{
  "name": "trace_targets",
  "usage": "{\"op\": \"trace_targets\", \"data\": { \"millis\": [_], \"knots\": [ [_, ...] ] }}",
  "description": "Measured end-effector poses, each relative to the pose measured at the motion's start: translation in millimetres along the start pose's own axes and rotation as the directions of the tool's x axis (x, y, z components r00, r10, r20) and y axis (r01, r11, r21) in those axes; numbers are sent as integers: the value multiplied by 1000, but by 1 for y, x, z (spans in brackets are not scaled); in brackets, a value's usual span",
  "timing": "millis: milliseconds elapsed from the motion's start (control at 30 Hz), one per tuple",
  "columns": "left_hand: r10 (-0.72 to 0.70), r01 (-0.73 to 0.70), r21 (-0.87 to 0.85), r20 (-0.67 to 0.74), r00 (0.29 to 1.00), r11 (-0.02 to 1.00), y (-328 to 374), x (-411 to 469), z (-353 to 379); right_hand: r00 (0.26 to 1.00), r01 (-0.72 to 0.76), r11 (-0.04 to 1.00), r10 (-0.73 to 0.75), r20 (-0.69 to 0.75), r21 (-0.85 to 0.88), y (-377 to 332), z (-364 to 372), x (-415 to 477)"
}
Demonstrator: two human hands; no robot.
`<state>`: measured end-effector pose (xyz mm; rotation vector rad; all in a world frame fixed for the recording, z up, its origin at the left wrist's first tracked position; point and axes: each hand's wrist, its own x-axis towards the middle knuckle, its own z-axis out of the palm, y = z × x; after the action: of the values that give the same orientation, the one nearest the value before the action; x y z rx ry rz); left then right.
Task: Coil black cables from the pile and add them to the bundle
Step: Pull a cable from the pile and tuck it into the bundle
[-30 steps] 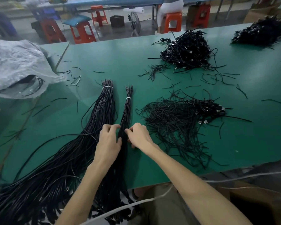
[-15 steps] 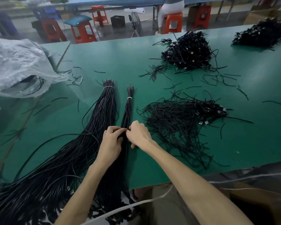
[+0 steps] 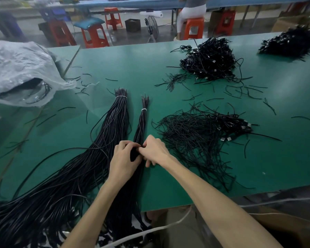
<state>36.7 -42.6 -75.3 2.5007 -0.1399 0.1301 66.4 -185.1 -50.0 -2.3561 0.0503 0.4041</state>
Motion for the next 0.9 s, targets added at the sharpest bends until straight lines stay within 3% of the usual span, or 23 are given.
{"op": "trace_targets", "data": {
  "millis": [233, 533, 900],
  "knots": [
    [17, -17, 15, -5, 1000, 1000, 1, -2, 3, 997, 16, 973, -32, 66, 229, 11, -5, 0],
    [28, -28, 47, -10, 1000, 999, -2, -1, 6, 991, 118, 921, -84, -106, 372, 23, 9, -6],
    [158, -152, 242, -4, 987, 958, 4, -6, 5, 965, 215, 813, -93, -244, 542, 23, 11, -19]
  ]
}}
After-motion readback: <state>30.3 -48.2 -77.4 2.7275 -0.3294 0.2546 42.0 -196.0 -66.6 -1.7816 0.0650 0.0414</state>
